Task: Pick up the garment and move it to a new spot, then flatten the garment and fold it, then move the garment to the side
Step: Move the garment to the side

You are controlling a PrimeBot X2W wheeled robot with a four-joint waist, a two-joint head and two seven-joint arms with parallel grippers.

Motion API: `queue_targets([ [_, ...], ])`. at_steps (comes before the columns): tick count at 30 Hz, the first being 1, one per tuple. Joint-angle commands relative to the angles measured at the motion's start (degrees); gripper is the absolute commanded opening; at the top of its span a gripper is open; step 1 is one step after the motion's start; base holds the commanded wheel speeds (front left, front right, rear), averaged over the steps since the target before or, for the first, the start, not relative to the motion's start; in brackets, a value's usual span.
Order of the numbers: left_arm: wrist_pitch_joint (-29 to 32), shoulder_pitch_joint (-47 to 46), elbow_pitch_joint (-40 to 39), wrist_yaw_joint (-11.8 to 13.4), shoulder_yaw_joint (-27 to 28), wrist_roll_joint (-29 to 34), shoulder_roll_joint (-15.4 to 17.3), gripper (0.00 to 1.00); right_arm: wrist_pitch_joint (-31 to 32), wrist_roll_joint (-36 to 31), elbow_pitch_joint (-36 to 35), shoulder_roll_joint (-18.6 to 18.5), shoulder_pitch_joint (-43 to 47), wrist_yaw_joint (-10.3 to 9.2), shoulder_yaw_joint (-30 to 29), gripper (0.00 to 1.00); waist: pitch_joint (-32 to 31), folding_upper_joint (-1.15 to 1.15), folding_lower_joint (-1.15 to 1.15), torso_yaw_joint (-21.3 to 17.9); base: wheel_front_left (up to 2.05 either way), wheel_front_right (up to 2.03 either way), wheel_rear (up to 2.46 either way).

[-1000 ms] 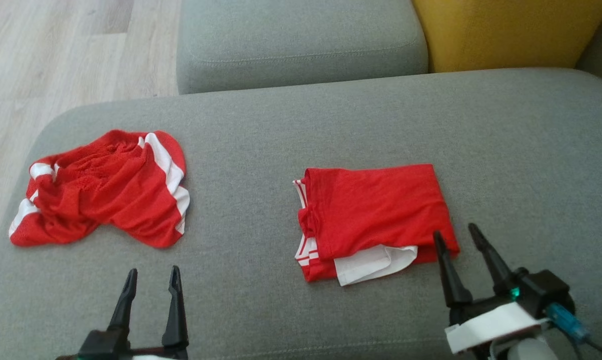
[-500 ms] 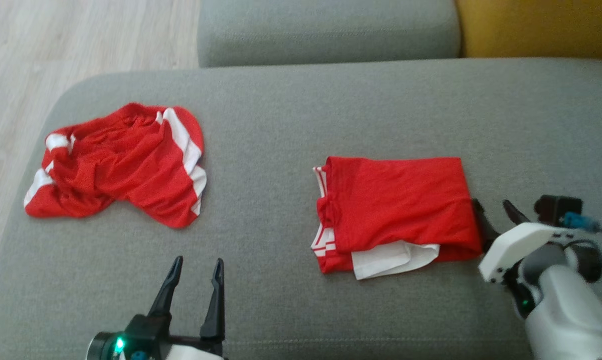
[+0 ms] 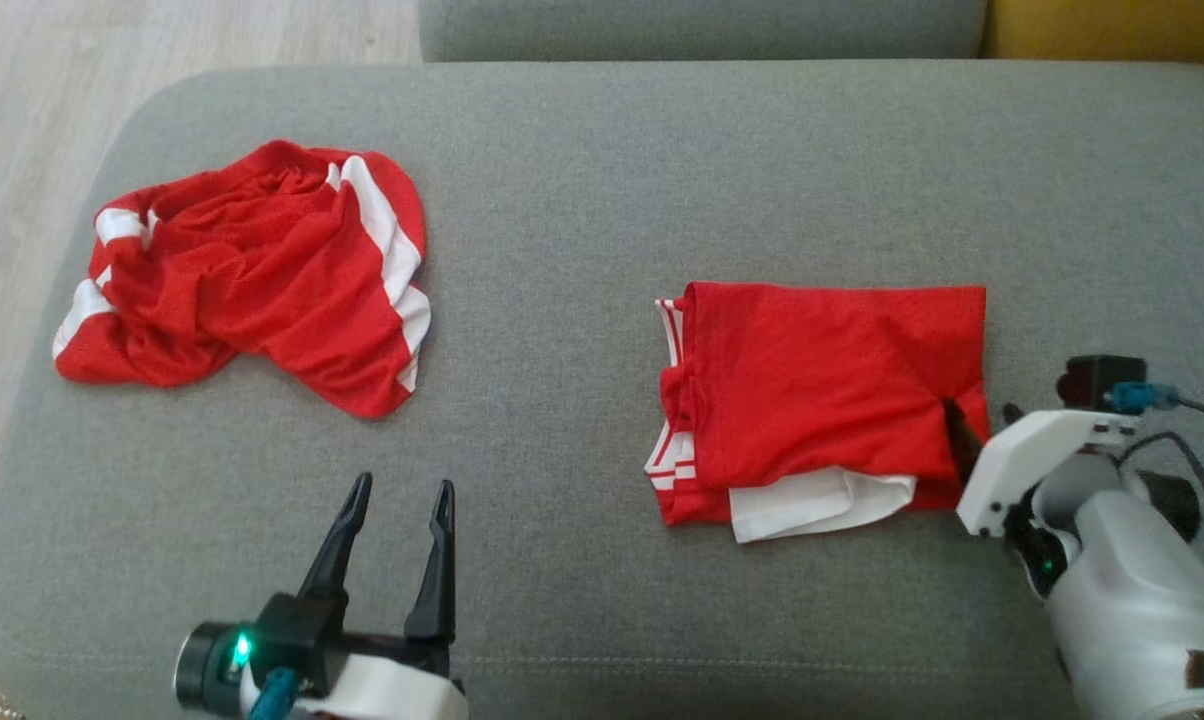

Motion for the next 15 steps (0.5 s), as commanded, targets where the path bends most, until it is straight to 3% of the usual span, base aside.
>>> queue_targets([
  [1,-0.35,-2.96,-2.04,-0.18,1.67,0.42,-0.44,1.00,0.77,1.31,-0.72,0.91,-1.46,0.11,2.17,0.18,0.37,0.00,0.00,-0.15,0.00,0.00,0.00],
  [2,-0.35,-3.08,-2.12,-0.15,1.71,0.45,-0.44,1.00,1.06,1.79,-0.64,0.96,-1.72,0.11,2.81,0.00,0.62,0.00,0.00,-0.29,0.00,0.00,0.00],
  [7,-0.35,-3.59,-2.63,-0.09,1.72,0.14,-0.44,1.00,-2.05,2.76,-2.40,-1.03,-3.91,0.11,5.36,0.00,2.28,0.00,0.00,-1.93,0.00,0.00,0.00],
  [15,-0.35,-6.65,-3.67,-0.25,0.98,0.27,-0.44,1.00,-5.85,0.45,-2.67,-8.23,-12.36,0.11,4.42,0.00,7.47,0.00,0.00,-5.98,0.00,0.00,0.00],
])
